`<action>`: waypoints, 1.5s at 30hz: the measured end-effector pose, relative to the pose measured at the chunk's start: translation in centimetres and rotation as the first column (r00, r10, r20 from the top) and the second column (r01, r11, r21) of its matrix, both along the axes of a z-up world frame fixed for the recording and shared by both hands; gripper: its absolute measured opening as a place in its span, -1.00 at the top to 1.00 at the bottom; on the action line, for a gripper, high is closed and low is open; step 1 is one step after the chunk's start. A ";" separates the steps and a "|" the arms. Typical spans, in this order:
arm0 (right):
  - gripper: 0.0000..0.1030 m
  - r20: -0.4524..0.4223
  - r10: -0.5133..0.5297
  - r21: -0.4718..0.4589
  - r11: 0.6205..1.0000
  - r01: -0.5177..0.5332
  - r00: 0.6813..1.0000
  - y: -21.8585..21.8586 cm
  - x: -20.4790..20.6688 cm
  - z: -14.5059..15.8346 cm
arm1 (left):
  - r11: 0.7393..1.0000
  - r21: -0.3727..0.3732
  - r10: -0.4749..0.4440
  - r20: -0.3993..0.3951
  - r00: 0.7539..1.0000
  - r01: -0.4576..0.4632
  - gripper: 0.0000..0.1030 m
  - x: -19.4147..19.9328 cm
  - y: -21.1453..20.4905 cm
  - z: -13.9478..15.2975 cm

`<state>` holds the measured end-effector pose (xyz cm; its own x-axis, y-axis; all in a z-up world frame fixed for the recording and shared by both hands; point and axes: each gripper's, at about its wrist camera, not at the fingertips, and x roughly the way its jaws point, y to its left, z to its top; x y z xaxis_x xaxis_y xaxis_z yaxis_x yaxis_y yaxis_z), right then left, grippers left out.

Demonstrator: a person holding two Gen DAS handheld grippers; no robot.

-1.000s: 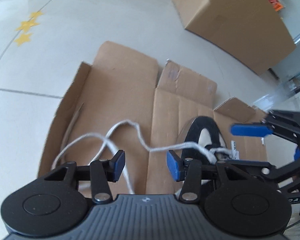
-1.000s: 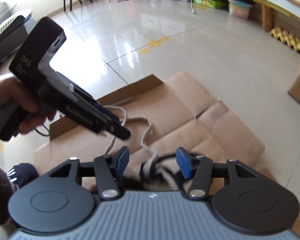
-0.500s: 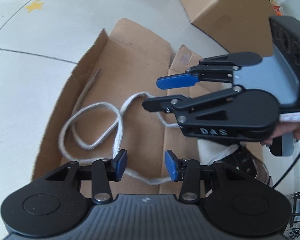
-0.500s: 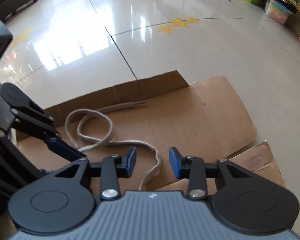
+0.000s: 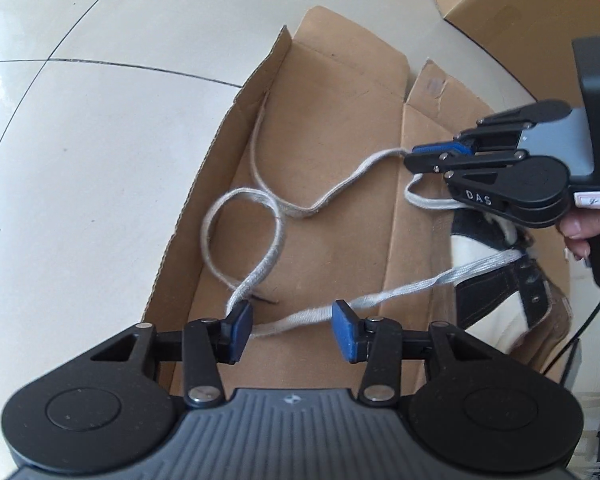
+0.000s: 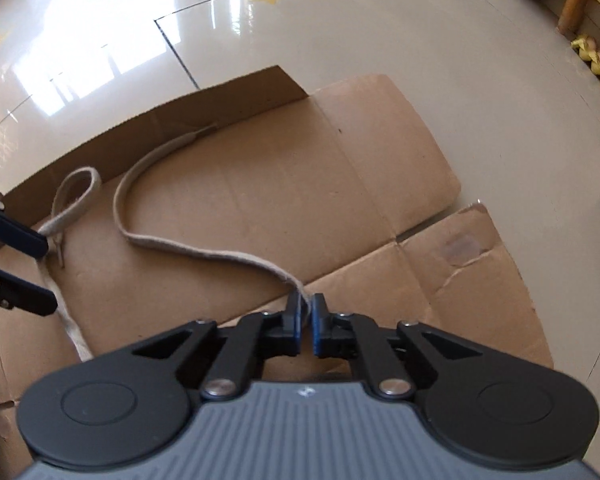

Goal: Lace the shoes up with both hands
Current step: 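Release the lace with the left tool while the right tool grasps the lace on the cardboard, then grasp the white lace end with the left tool and lift it away from the sneaker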

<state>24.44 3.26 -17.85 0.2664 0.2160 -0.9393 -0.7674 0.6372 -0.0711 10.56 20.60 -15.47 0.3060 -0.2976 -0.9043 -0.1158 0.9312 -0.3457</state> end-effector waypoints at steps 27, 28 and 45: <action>0.23 0.039 0.012 0.151 0.988 -0.018 0.999 -2.8 -3.4 3.2 | 0.959 0.255 -0.169 0.166 0.972 0.123 0.99 8.1 -2.2 -2.1; 0.21 0.039 0.010 0.153 0.988 -0.016 0.999 -2.9 -3.5 3.2 | 0.959 0.244 -0.187 0.169 0.968 0.143 0.99 8.0 -2.5 -2.1; 0.13 0.049 -0.009 0.172 0.985 0.000 0.999 -3.8 -4.0 4.1 | 0.929 0.336 -0.233 0.200 0.952 0.156 0.67 9.8 -4.4 -2.2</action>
